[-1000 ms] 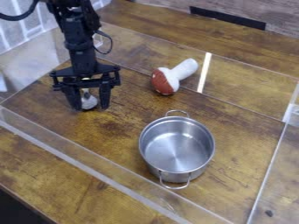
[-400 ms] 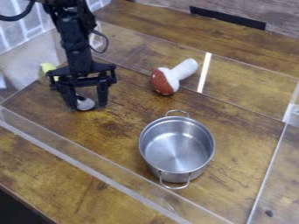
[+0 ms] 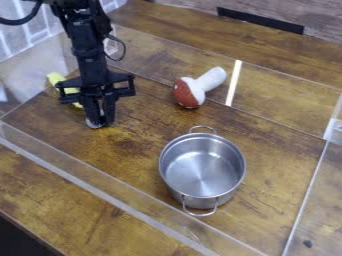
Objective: Move the green spoon to the right
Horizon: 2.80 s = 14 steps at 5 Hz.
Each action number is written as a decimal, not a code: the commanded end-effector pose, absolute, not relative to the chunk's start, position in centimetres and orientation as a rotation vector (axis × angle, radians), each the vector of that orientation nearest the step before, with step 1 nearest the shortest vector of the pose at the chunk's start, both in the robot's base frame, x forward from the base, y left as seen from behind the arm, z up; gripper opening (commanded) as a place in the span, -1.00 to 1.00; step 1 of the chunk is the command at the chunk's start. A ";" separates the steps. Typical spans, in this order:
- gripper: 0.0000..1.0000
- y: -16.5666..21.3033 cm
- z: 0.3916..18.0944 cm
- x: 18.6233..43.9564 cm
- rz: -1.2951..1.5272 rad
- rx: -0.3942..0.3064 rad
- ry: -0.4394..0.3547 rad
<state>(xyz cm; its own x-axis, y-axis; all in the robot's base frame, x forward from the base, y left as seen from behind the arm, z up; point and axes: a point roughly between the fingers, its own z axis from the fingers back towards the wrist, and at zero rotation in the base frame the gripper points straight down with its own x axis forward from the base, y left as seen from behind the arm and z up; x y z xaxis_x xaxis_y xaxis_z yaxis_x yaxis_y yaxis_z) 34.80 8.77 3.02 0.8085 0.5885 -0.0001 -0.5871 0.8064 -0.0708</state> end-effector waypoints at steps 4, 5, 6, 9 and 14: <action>-1.00 10.0 5.7 35.1 0.634 -0.069 -0.075; -1.00 10.5 7.3 34.7 0.628 -0.061 -0.080; -1.00 11.2 9.2 34.2 0.635 -0.067 -0.095; -1.00 12.0 9.8 32.5 0.641 -0.067 -0.103; -1.00 13.2 7.1 32.5 0.579 -0.049 -0.103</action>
